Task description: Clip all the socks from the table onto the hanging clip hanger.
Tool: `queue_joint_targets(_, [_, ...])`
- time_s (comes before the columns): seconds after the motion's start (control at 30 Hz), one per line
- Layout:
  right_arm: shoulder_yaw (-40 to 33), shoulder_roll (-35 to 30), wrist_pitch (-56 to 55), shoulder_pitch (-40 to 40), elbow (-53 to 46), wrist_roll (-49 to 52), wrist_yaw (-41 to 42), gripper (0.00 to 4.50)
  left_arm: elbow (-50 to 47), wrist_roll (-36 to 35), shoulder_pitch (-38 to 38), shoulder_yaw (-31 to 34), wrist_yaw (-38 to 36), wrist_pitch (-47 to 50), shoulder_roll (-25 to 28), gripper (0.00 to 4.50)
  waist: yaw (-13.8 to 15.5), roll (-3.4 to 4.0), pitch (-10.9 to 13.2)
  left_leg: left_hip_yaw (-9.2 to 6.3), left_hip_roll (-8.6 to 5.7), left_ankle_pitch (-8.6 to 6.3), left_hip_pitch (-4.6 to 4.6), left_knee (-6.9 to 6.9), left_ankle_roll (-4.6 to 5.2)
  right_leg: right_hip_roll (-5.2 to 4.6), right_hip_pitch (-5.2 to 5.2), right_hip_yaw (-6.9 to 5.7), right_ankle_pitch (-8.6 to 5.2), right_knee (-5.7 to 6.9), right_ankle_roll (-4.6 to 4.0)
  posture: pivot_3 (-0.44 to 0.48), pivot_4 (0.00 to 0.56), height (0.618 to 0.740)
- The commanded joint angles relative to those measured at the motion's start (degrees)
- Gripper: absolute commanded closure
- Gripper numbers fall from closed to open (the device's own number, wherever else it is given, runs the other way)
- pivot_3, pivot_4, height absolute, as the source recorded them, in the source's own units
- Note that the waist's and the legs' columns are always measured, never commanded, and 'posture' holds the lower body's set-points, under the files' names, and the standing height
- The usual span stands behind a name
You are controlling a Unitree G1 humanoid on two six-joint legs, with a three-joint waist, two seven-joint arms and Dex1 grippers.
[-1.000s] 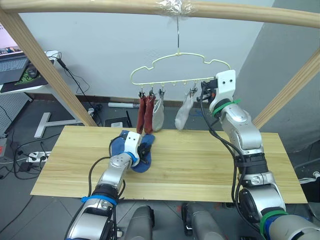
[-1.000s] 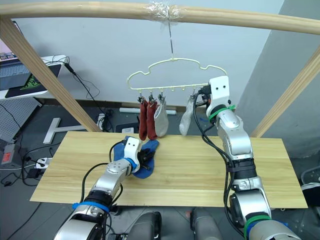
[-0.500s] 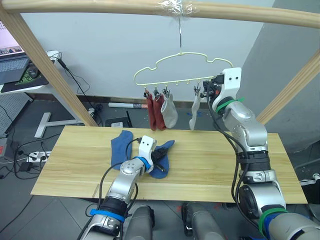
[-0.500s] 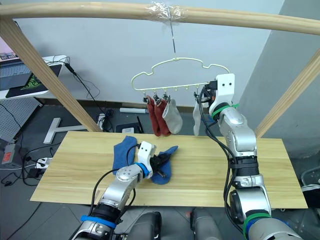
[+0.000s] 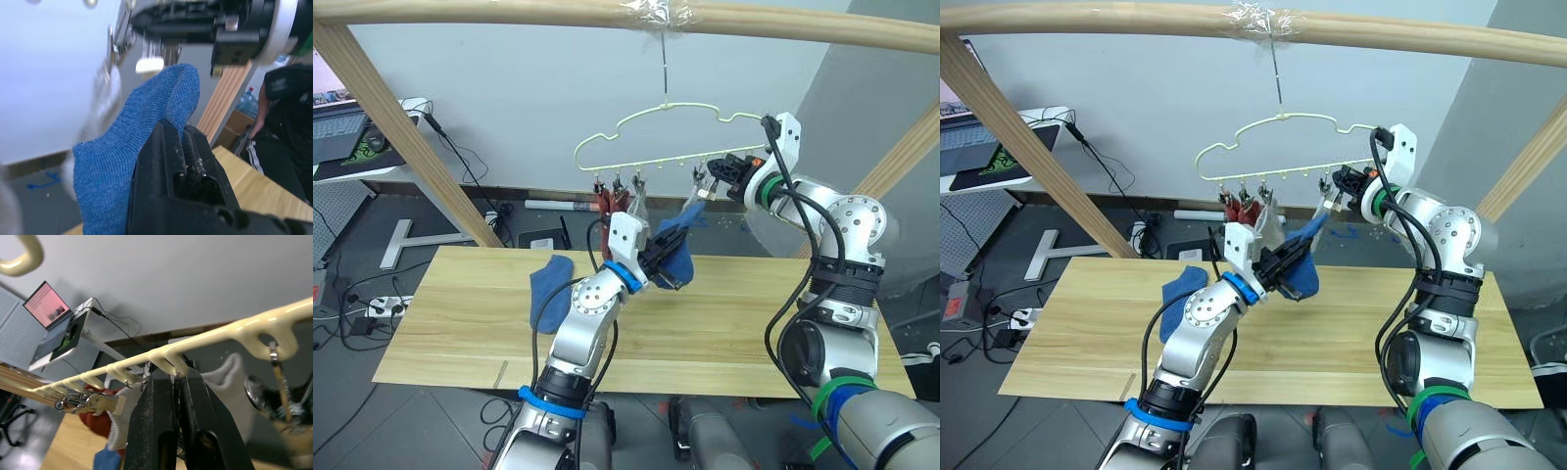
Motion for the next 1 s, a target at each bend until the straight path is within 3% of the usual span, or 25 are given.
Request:
queue_joint_targets(0.03, [-2.7, 0.5, 2.2, -1.9, -1.2, 2.2, -2.5, 4.50, -0.3, 0.6, -1.1, -0.9, 0.7, -2.5, -0.4, 4.48, 0.0, 0.00, 0.0, 0.01, 0.00, 0.00, -0.01, 0.00, 0.00, -0.01, -0.01, 0.01, 0.00, -0.01, 0.00, -0.078, 0.225, 0.740])
queue_joint_targets(1.0, [-6.5, 1.8, 6.1, -4.1, -1.0, 6.7, -9.1, 4.50, 3.5, 4.6, -2.5, -3.4, 1.0, -9.0, 2.5, 4.48, -0.6, 0.01, 0.0, -0.02, 0.00, 0.00, -0.14, 0.00, 0.00, -0.01, -0.11, -0.03, -0.01, -0.03, 0.02, -0.084, 0.218, 0.740])
